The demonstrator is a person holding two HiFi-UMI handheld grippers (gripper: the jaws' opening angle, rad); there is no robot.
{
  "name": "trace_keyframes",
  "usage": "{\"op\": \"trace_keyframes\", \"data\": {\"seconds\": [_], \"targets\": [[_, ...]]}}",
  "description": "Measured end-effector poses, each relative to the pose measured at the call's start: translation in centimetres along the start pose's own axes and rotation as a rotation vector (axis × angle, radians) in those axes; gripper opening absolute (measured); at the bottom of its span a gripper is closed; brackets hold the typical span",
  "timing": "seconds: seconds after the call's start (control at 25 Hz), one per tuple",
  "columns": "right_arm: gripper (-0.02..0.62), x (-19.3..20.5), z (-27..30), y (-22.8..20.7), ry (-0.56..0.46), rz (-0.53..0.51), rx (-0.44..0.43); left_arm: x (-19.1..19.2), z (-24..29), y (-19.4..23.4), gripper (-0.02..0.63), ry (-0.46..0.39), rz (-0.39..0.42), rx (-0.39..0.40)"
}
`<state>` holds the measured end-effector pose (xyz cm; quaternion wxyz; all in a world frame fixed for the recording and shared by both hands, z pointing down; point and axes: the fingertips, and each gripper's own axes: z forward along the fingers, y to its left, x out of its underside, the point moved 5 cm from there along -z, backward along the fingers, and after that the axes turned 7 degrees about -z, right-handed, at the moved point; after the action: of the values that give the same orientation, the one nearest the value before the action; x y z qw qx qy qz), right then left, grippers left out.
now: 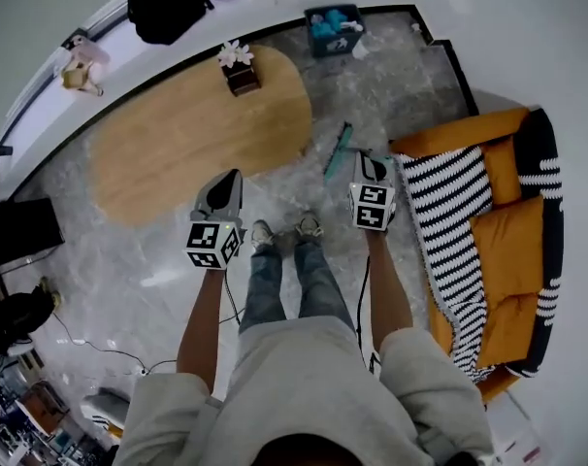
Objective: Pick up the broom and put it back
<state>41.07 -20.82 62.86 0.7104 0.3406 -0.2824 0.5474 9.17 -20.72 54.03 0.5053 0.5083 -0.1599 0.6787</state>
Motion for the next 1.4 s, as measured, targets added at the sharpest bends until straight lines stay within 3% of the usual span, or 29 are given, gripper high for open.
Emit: {"op": "trace_keyframes", "data": {"seconds": [0.36, 0.64, 1.0, 1.4], "targets": [[0.083, -10.8, -5.2, -4.1, -0.219, -0.046, 0.048, -6.0, -3.6, -1.6, -0.005, -0.131, 0.039, -0.036], [0.083, -16.3, -9.1, -5.6, -0.359, -0.078, 0.060, -10.1, -6.6, -2.1, -0.005, -0.248, 0.067, -0.084], [0.083, -17.9, -12.9, -2.8, -0.417, -0.094, 0.026, -10.4, -11.6, -0.9, -0.005, -0.316, 0.048, -0.154], [0.083, -15.0, -17.5, 7.0, -0.395, -0.182, -0.054, -6.9, -23.0, 2.9, -0.005, -0.371, 0.024, -0.239]]}}
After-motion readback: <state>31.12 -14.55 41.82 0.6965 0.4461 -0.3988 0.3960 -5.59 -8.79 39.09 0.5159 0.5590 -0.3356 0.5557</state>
